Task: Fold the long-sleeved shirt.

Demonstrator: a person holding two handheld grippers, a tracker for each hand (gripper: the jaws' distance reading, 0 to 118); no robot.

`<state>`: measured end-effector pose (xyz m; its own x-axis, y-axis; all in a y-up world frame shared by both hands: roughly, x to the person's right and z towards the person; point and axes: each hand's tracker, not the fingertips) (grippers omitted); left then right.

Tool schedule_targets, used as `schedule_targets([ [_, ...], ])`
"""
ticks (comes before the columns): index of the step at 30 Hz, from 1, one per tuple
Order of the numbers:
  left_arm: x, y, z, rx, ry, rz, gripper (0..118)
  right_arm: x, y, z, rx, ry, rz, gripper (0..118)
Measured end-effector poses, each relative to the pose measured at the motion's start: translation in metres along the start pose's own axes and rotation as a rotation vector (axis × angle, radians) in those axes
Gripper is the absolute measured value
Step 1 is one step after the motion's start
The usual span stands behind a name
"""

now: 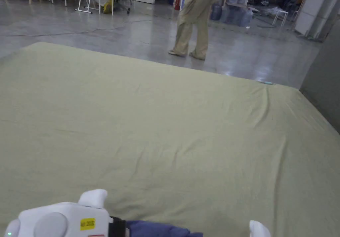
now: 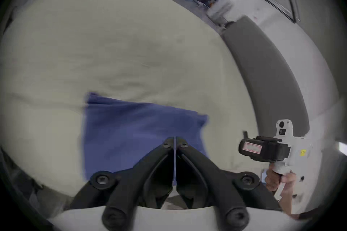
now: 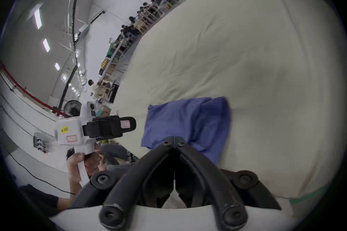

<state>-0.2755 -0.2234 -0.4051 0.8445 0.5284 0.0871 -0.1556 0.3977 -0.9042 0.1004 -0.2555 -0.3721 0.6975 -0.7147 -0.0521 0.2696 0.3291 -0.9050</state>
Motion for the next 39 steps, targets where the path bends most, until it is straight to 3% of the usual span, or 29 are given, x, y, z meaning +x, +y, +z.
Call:
schedule_targets([
  [2,-0.031,0.003,0.01,0.004,0.024,0.05,0,0.001,0.0,-0.03,-0.059,0.014,-0.051,0],
  [6,-0.072,0.0,0.021,0.009,0.037,0.152,0,0.006,-0.003,-0.083,-0.155,-0.015,-0.072,0],
  [10,-0.084,-0.008,0.021,-0.003,0.045,0.173,0,0.027,-0.006,-0.113,-0.19,-0.205,-0.061,0],
  [14,-0.085,-0.009,0.017,-0.021,0.026,0.18,0,0.06,-0.004,-0.109,-0.194,-0.044,-0.207,0],
  [17,-0.088,-0.005,0.011,-0.021,-0.004,0.176,0,0.067,-0.002,-0.106,-0.198,-0.05,-0.198,0],
  [18,-0.091,-0.002,0.008,-0.023,-0.032,0.184,13,0.069,-0.001,-0.107,-0.203,-0.04,-0.197,0],
  [19,-0.094,0.0,0.003,-0.016,-0.05,0.196,51,0.069,-0.002,-0.108,-0.203,-0.031,-0.204,0],
  [20,-0.098,0.002,-0.002,-0.021,-0.064,0.198,112,0.072,-0.003,-0.107,-0.203,-0.017,-0.226,0],
  [21,-0.102,0.004,-0.012,-0.043,-0.083,0.203,116,0.074,-0.004,-0.107,-0.199,-0.002,-0.244,0],
  [22,-0.107,0.005,-0.018,0.053,-0.119,0.224,115,0.077,-0.005,-0.106,-0.196,0.008,-0.252,0],
  [25,-0.127,0.009,-0.041,-0.137,-0.157,0.252,115,0.084,-0.009,-0.105,-0.181,0.045,-0.28,0],
  [30,-0.139,0.006,-0.092,-0.306,-0.493,0.433,115,0.1,-0.014,-0.107,-0.176,0.134,-0.382,0],
  [34,-0.129,0.009,-0.108,-0.271,-0.483,0.392,117,0.105,-0.013,-0.108,-0.176,0.146,-0.388,0],
  [35,-0.126,0.01,-0.107,-0.249,-0.507,0.396,113,0.102,-0.014,-0.107,-0.176,0.146,-0.386,0],
  [36,-0.119,0.007,-0.102,-0.242,-0.514,0.383,94,0.102,-0.014,-0.107,-0.177,0.146,-0.384,0],
  [37,-0.114,0.006,-0.1,-0.247,-0.506,0.357,44,0.103,-0.014,-0.107,-0.177,0.149,-0.385,0],
  [38,-0.108,0.005,-0.099,-0.249,-0.494,0.303,8,0.104,-0.014,-0.107,-0.178,0.153,-0.39,0],
  [39,-0.102,0.003,-0.099,-0.252,-0.441,0.266,8,0.105,-0.015,-0.108,-0.177,0.159,-0.399,0],
])
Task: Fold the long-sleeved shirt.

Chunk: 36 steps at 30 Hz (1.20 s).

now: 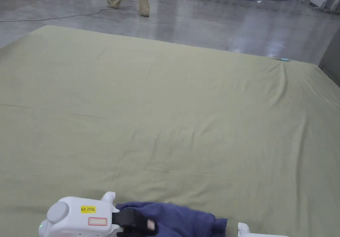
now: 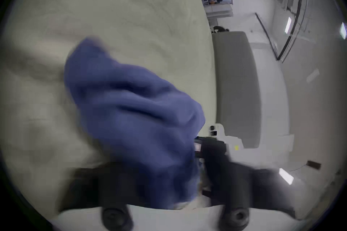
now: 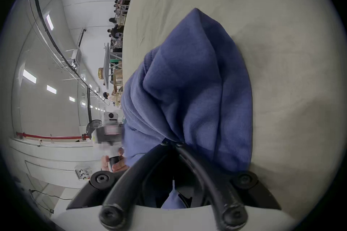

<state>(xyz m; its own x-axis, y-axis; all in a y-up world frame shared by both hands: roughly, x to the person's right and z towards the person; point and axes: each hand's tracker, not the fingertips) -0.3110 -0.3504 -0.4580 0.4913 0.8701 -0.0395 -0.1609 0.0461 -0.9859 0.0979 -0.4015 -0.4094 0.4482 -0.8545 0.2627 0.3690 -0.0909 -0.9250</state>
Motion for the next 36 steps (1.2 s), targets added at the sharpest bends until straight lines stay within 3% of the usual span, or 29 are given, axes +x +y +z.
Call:
schedule_targets([
  [3,-0.007,0.001,-0.001,-0.021,0.021,0.048,8,-0.002,-0.003,0.001,0.007,0.007,-0.013,0],
  [5,0.003,0.0,0.01,0.025,0.115,0.013,8,-0.015,-0.008,0.004,0.031,-0.053,0.023,0],
  [7,0.016,-0.001,0.022,0.037,0.206,-0.026,8,-0.042,-0.019,0.006,0.072,-0.156,0.124,0],
  [11,0.04,0.006,0.053,0.043,0.293,-0.115,8,-0.12,-0.05,-0.011,0.132,-0.387,0.401,0],
  [13,0.047,0.012,0.072,0.056,0.369,-0.161,8,-0.153,-0.063,-0.029,0.152,-0.428,0.47,0],
  [17,0.04,0.031,0.128,0.113,0.511,-0.172,8,-0.208,-0.09,-0.078,0.127,-0.378,0.558,0],
  [24,-0.013,0.068,0.236,0.199,0.939,-0.143,8,-0.28,-0.14,-0.142,0.069,-0.249,0.672,0],
  [27,-0.046,0.075,0.253,0.165,1.17,-0.158,8,-0.298,-0.158,-0.151,0.06,-0.21,0.732,0],
  [30,-0.07,0.074,0.257,0.126,1.242,-0.102,9,-0.304,-0.164,-0.153,0.034,-0.184,0.75,0],
  [31,-0.072,0.072,0.257,0.13,1.219,-0.109,15,-0.305,-0.164,-0.153,0.028,-0.181,0.758,0],
  [33,-0.069,0.067,0.26,0.185,1.185,-0.101,68,-0.305,-0.16,-0.15,0.024,-0.182,0.764,0],
  [35,-0.057,0.064,0.259,0.207,1.217,-0.128,89,-0.302,-0.154,-0.143,0.029,-0.178,0.754,0],
  [36,-0.048,0.062,0.263,0.229,1.194,-0.16,107,-0.302,-0.152,-0.139,0.035,-0.18,0.752,0],
])
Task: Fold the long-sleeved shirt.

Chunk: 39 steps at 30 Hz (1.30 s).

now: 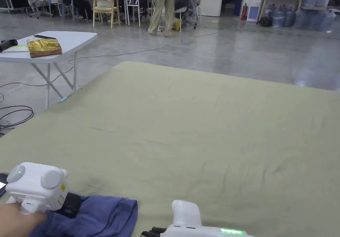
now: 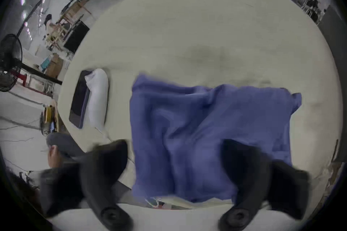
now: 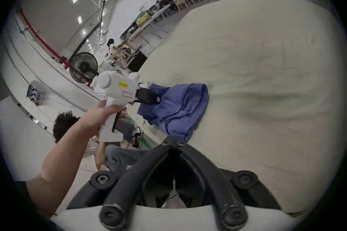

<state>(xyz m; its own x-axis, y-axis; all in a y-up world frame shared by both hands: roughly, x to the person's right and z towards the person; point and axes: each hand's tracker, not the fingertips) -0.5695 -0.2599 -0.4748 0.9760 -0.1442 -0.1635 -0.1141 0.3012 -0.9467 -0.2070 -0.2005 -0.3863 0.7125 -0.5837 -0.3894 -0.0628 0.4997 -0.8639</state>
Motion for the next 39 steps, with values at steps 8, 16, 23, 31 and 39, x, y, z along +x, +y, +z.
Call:
schedule_targets([
  [8,0.082,0.0,0.143,0.428,-0.178,-0.001,110,0.045,0.011,0.062,0.143,-0.009,-0.113,0],
  [16,0.218,0.0,0.252,0.722,-0.307,-0.221,0,0.099,0.045,0.225,0.488,-0.278,-0.066,0],
  [23,0.289,-0.002,0.346,1.03,-0.354,-0.061,0,0.093,0.072,0.354,0.775,-0.656,0.15,0],
  [31,0.319,-0.023,0.375,1.069,-0.339,-0.026,0,0.095,0.068,0.404,0.867,-0.616,0.175,0],
  [39,0.333,-0.035,0.387,1.081,-0.341,-0.072,0,0.095,0.063,0.41,0.878,-0.634,0.186,0],
])
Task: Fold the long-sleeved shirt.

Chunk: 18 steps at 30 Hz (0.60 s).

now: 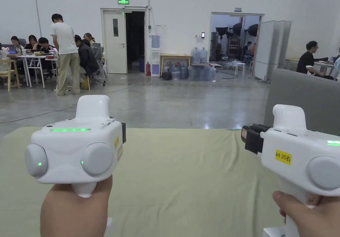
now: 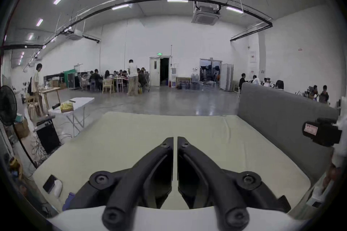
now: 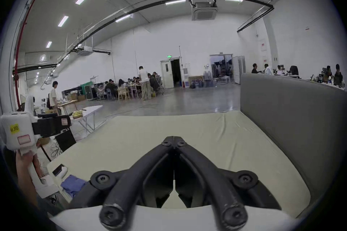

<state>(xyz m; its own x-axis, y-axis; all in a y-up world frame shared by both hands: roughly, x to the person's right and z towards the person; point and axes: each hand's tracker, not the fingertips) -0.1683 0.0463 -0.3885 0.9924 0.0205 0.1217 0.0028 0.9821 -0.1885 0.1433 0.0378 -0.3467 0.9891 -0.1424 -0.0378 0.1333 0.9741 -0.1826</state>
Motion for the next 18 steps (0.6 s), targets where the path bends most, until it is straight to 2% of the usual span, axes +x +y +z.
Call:
schedule_targets([
  [4,-0.001,0.001,0.005,0.009,-0.015,0.023,0,-0.003,0.005,-0.002,0.005,0.004,0.01,1],
  [5,-0.003,0.001,0.006,0.015,-0.025,0.03,17,-0.004,0.008,-0.003,0.003,0.001,0.021,39],
  [6,-0.002,0.001,0.009,0.017,-0.021,0.031,58,-0.007,0.01,-0.004,0.001,-0.019,0.038,85],
  [7,-0.002,0.001,0.008,0.056,0.013,0.028,107,-0.009,0.011,-0.006,-0.001,-0.043,0.046,118],
  [8,-0.003,0.001,0.006,0.033,0.038,0.01,116,-0.011,0.01,-0.008,-0.013,-0.062,0.041,118],
  [9,-0.003,-0.006,0.004,-0.049,0.005,0.019,117,-0.011,0.008,-0.003,-0.001,-0.047,0.049,118],
  [11,-0.002,-0.008,0.008,0.036,0.027,0.021,118,-0.016,0.007,0.004,0.025,-0.035,0.033,118],
  [13,-0.003,-0.013,0.008,0.038,0.028,0.032,118,-0.024,0.007,-0.004,0.027,-0.137,0.053,118],
  [15,-0.011,-0.002,0.013,0.038,0.027,0.043,118,-0.03,0.003,-0.007,0.024,-0.187,0.1,118],
  [18,-0.012,-0.002,0.013,0.036,0.028,0.043,118,-0.033,0.001,-0.007,0.011,-0.159,0.07,118],
])
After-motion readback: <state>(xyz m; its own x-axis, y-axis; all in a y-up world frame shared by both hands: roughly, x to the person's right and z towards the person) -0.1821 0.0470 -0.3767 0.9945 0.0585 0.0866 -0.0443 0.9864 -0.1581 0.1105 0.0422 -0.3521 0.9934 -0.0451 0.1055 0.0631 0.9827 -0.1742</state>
